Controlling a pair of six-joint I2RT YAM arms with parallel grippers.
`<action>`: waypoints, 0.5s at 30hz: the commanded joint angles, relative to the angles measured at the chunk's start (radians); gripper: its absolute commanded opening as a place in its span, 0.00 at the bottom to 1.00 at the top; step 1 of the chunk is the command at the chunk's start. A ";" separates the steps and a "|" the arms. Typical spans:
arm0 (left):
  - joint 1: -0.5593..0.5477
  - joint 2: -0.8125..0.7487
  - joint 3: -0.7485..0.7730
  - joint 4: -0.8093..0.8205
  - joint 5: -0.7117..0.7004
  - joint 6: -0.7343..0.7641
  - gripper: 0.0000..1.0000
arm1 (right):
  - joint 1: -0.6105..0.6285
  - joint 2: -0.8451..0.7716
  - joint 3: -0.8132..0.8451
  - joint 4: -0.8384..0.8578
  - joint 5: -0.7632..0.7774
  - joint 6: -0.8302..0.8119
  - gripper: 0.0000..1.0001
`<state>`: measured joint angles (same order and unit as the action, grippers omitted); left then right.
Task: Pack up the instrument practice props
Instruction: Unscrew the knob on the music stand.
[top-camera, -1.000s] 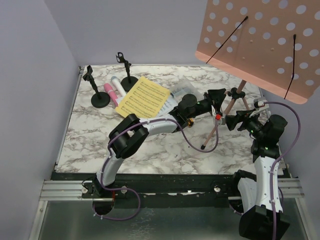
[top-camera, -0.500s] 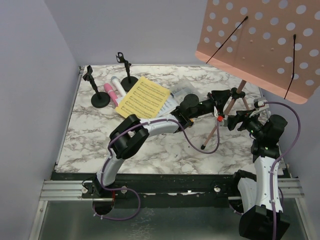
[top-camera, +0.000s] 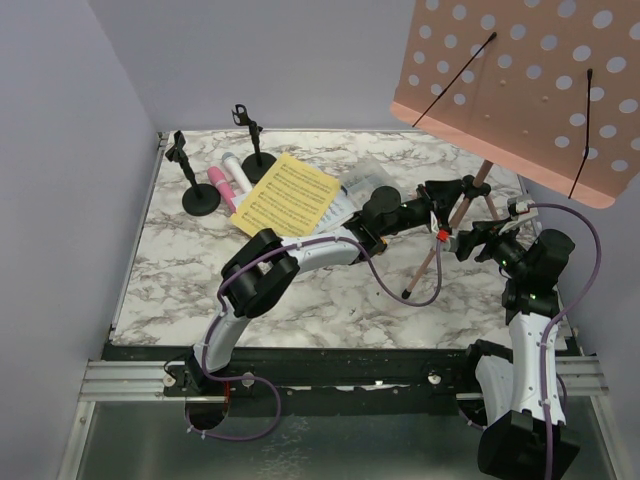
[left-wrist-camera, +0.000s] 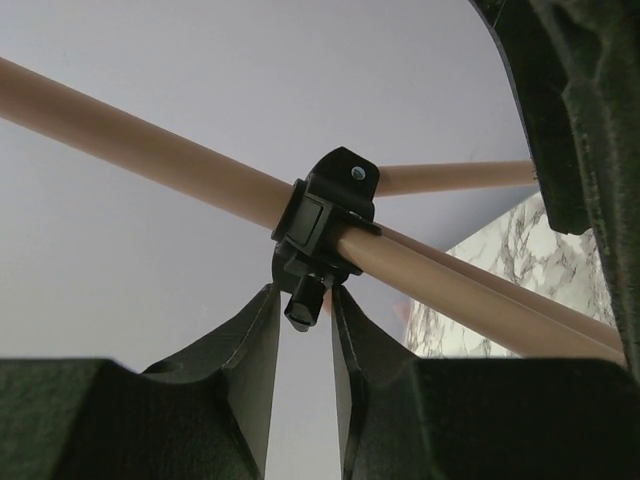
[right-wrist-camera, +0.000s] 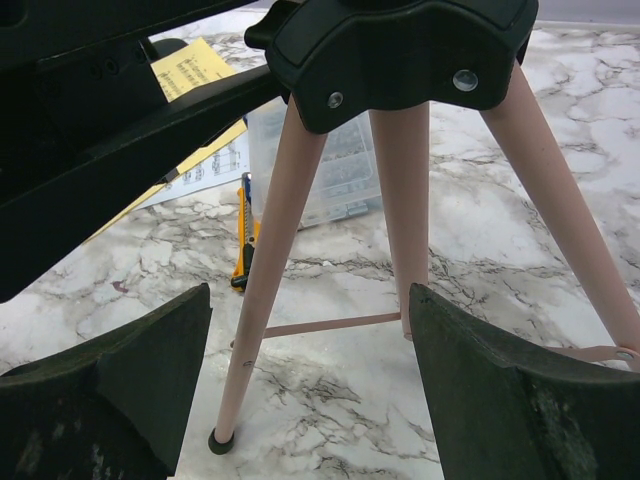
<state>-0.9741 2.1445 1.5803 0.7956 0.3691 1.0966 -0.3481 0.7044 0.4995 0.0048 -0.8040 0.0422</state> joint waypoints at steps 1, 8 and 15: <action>-0.006 0.025 0.041 -0.025 -0.010 -0.012 0.25 | -0.005 -0.009 0.018 -0.001 0.011 0.000 0.84; -0.006 0.008 0.034 -0.025 -0.023 -0.055 0.07 | -0.005 -0.009 0.017 -0.002 0.011 -0.001 0.84; 0.011 -0.067 0.030 -0.121 -0.002 -0.275 0.05 | -0.005 -0.009 0.017 -0.002 0.012 -0.001 0.84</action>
<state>-0.9737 2.1452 1.5940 0.7727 0.3504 1.0065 -0.3481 0.7044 0.4995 0.0048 -0.8040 0.0422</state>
